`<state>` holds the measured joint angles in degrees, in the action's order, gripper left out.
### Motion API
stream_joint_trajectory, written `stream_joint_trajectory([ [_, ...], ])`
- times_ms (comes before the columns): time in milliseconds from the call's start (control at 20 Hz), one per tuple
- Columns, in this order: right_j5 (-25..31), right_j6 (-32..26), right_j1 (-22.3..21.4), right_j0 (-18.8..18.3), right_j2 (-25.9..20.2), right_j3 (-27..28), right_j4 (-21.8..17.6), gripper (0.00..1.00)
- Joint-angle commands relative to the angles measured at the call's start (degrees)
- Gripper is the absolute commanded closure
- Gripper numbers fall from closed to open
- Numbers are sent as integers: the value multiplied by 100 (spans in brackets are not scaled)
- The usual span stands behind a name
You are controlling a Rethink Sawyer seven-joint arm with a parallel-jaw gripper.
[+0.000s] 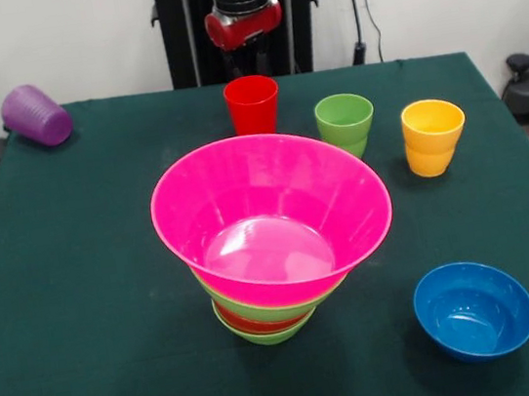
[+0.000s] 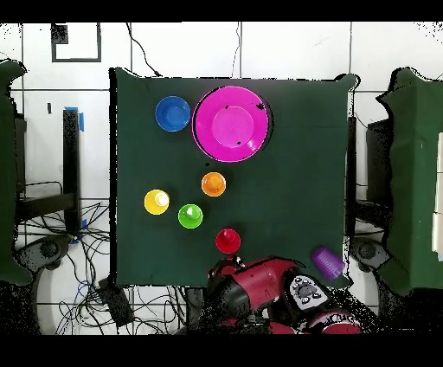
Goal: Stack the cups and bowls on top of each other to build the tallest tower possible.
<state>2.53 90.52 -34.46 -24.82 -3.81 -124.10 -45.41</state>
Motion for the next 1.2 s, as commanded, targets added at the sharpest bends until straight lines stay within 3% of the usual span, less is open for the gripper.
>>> stream_joint_trajectory([
  [50,606,440,-128,-73,-656,-98,338,0],
  [450,933,341,-572,-181,-928,-369,553,0],
  [800,1103,311,-627,-205,-1068,-276,726,0],
  [1200,1540,26,-1146,-619,-1505,-556,1001,0],
])
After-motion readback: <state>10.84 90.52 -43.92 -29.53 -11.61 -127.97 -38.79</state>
